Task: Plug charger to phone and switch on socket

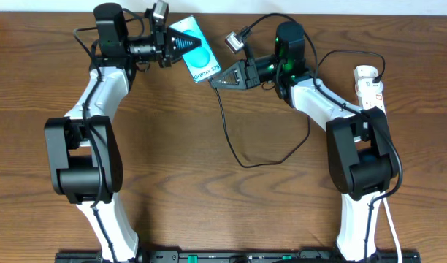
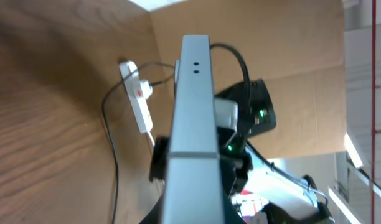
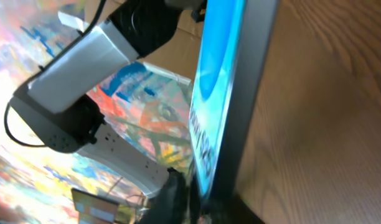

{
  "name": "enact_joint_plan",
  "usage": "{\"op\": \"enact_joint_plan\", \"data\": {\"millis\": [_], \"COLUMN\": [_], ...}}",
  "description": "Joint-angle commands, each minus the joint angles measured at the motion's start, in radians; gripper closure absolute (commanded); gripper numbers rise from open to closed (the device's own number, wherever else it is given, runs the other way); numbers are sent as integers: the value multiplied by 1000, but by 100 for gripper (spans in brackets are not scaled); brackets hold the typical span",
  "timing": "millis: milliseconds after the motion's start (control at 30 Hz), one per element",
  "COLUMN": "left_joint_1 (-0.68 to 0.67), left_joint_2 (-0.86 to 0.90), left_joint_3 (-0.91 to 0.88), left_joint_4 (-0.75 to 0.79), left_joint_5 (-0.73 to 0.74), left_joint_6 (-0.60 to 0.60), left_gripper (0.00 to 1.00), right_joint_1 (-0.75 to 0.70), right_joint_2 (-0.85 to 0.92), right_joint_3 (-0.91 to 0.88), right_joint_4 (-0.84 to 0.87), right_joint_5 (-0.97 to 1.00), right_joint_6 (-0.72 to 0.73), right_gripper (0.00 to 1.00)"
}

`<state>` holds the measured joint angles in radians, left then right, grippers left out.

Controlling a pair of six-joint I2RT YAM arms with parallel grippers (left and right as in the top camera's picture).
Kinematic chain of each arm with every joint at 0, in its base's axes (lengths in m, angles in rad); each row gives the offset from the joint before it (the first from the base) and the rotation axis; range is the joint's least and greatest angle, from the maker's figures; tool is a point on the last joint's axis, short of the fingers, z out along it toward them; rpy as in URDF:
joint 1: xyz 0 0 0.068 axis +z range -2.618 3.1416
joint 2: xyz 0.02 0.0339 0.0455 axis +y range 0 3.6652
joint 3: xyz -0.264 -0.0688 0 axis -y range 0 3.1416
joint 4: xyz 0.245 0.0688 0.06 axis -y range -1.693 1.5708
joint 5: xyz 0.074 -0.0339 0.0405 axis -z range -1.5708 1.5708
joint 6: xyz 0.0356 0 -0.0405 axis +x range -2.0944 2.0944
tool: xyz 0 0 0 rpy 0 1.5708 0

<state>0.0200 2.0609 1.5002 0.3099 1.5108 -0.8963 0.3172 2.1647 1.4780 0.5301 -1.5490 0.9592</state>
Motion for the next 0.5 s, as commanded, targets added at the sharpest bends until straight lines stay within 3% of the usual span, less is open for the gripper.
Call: {"op": "enact_joint_plan", "data": {"millis": [0,300,467], "left_joint_1": [-18,-17,-17], "left_joint_2": [-19,-19,-19], "left_joint_3": [7,7,7], "left_joint_4": [2,3,3], "left_joint_5": [62,62,62], "left_joint_6": [24,24,26], "left_gripper": [93,93,93], "right_joint_1": [-26,-26,-26], "right_joint_2": [-5,-4,-5], "right_joint_3": [18,18,18], "right_joint_4": [2,2,2], "right_joint_5": [-6,-6,-6], "right_joint_6": [-6,-6,-6], "right_gripper": [78,59,26]}}
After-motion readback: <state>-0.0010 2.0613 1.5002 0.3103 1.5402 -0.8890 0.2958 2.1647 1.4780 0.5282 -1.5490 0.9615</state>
